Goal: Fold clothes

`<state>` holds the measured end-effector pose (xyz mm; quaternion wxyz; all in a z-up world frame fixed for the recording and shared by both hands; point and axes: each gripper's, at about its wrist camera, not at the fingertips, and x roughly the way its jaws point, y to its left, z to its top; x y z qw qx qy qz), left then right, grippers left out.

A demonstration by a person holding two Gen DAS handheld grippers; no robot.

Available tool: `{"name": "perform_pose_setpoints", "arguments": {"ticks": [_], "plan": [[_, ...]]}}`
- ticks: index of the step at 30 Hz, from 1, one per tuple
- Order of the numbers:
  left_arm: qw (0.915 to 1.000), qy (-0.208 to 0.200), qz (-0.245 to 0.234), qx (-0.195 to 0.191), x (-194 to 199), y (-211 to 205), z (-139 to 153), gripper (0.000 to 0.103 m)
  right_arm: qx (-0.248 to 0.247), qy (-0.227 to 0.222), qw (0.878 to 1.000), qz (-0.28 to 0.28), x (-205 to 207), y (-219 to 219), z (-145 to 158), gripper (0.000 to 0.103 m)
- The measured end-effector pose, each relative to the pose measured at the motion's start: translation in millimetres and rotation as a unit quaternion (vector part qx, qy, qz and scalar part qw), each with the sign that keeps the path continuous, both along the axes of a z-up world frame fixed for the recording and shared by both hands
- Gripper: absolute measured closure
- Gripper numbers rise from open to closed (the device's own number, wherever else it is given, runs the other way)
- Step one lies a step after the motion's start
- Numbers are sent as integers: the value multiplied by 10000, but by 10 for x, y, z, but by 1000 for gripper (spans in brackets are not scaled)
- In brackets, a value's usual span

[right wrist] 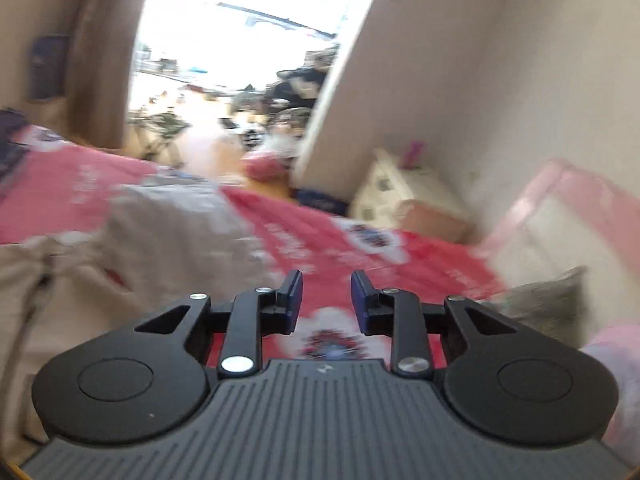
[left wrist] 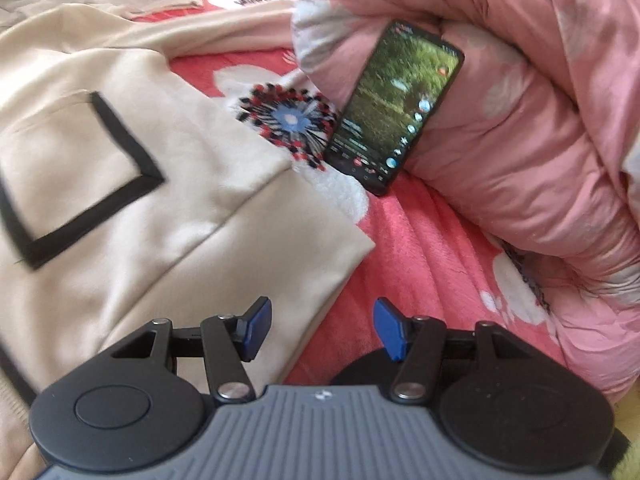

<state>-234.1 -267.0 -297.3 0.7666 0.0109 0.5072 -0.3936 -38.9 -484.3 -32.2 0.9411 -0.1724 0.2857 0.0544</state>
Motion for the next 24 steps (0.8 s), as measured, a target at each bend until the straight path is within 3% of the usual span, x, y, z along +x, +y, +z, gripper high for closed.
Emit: {"name": "perform_pose_setpoints", "arguments": {"ticks": [3, 6, 10, 13, 15, 19, 24], "plan": [[9995, -44, 315, -15, -42, 203, 69, 45, 655, 1284, 9868, 742, -197, 484, -678, 79], [9972, 26, 727, 185, -33, 360, 21, 46, 1147, 2488, 9538, 1236, -402, 943, -1433, 81], [9939, 199, 1043, 293, -35, 503, -95, 49, 1120, 3185, 9377, 816, -603, 1156, -2618, 86], [9934, 117, 1111, 251, -61, 545, -63, 49, 1111, 3006, 9433, 862, -840, 1201, -3050, 85], [9930, 34, 1156, 239, -89, 566, -12, 49, 924, 2964, 9458, 955, -912, 1258, -2912, 85], [9883, -36, 1522, 22, -189, 752, 42, 49, 1465, 2852, 9430, 891, -1125, 1125, -2557, 85], [9803, 23, 1972, -103, -244, 1035, 41, 49, 1480, 3163, 9356, 529, -1337, 977, -2900, 86]]}}
